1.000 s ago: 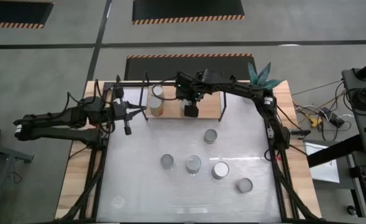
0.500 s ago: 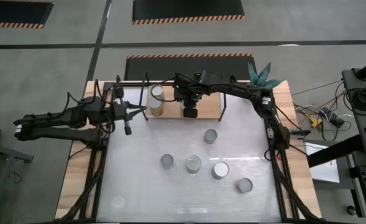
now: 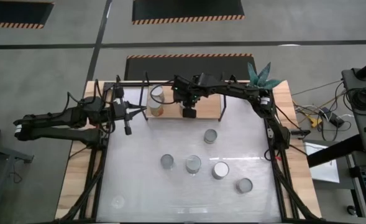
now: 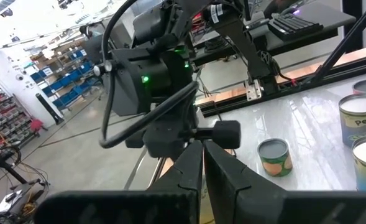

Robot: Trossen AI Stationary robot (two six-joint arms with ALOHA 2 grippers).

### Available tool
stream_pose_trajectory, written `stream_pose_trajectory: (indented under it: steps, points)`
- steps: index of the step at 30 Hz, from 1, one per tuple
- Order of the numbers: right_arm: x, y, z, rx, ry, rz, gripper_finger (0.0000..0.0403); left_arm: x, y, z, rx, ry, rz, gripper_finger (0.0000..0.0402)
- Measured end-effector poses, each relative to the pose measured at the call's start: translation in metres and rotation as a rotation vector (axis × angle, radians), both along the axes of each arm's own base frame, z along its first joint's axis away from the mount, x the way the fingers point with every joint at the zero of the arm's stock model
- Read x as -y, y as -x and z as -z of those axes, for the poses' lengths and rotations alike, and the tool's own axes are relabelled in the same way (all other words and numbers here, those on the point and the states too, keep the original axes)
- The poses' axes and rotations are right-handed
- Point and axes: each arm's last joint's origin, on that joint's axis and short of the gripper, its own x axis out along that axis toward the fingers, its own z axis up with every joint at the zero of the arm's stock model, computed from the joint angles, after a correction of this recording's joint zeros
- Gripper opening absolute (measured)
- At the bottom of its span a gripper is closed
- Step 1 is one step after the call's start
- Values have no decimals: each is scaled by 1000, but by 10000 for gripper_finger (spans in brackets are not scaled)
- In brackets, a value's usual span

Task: Pick and place cans onto a shelf
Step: Put the canned carrots on the shelf, then put the canned cherries on the shelf

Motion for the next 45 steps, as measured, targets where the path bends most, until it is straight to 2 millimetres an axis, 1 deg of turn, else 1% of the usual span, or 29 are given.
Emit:
stream_pose_trajectory:
  steps: [6, 14, 19, 26, 29, 31, 35, 37, 41, 43, 45]
  points:
    - [13, 1, 0, 16, 28, -6, 17, 0, 0, 0, 1, 0, 0, 0]
    - [37, 7, 0, 26, 67, 35, 18, 0, 0, 0, 1, 0, 0, 0]
    - [46, 10, 0, 38, 77, 50, 18, 0, 0, 0, 1, 0, 0, 0]
    - [46, 9, -3, 54, 92, 34, 18, 0, 0, 0, 1, 0, 0, 0]
    - [45, 12, -8, 54, 114, 40, 18, 0, 0, 0, 1, 0, 0, 0]
    - [43, 14, -15, 67, 120, 45, 18, 0, 0, 0, 1, 0, 0, 0]
    - [33, 21, -35, 121, 117, 70, 18, 0, 0, 0, 0, 0, 0, 0]
    - [23, 23, -44, 151, 84, 64, 17, 0, 0, 0, 0, 0, 0, 0]
    - [-7, 26, -63, 234, -27, 3, 17, 0, 0, 0, 1, 0, 0, 0]
    - [-27, 26, -69, 258, -64, -37, 17, 0, 0, 0, 1, 0, 0, 0]
    - [-48, 25, -70, 264, -85, -75, 17, 0, 0, 0, 0, 1, 0, 0]
